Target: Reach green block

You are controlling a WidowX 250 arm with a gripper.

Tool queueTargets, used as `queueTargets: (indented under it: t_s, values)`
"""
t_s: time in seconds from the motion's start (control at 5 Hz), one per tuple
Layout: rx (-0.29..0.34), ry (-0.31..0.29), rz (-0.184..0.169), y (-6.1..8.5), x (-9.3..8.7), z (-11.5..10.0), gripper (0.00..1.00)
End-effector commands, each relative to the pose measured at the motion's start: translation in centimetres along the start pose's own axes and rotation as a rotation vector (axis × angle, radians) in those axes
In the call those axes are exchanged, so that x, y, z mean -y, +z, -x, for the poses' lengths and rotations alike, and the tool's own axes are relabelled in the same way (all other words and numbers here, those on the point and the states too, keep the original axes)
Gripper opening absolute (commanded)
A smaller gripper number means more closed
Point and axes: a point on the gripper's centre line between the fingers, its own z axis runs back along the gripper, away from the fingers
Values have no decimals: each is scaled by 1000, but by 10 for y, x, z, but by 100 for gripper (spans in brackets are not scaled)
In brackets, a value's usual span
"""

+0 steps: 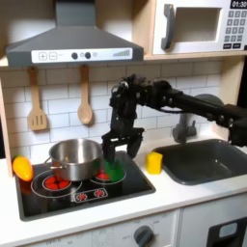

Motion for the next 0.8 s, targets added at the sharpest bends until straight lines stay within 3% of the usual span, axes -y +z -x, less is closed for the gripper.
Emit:
queueTargets:
  t_s: [0.0,0.6]
  values:
    - [-7,8,-1,-11,2,-6,100]
    - [-38,26,-14,-29,0,-10,100]
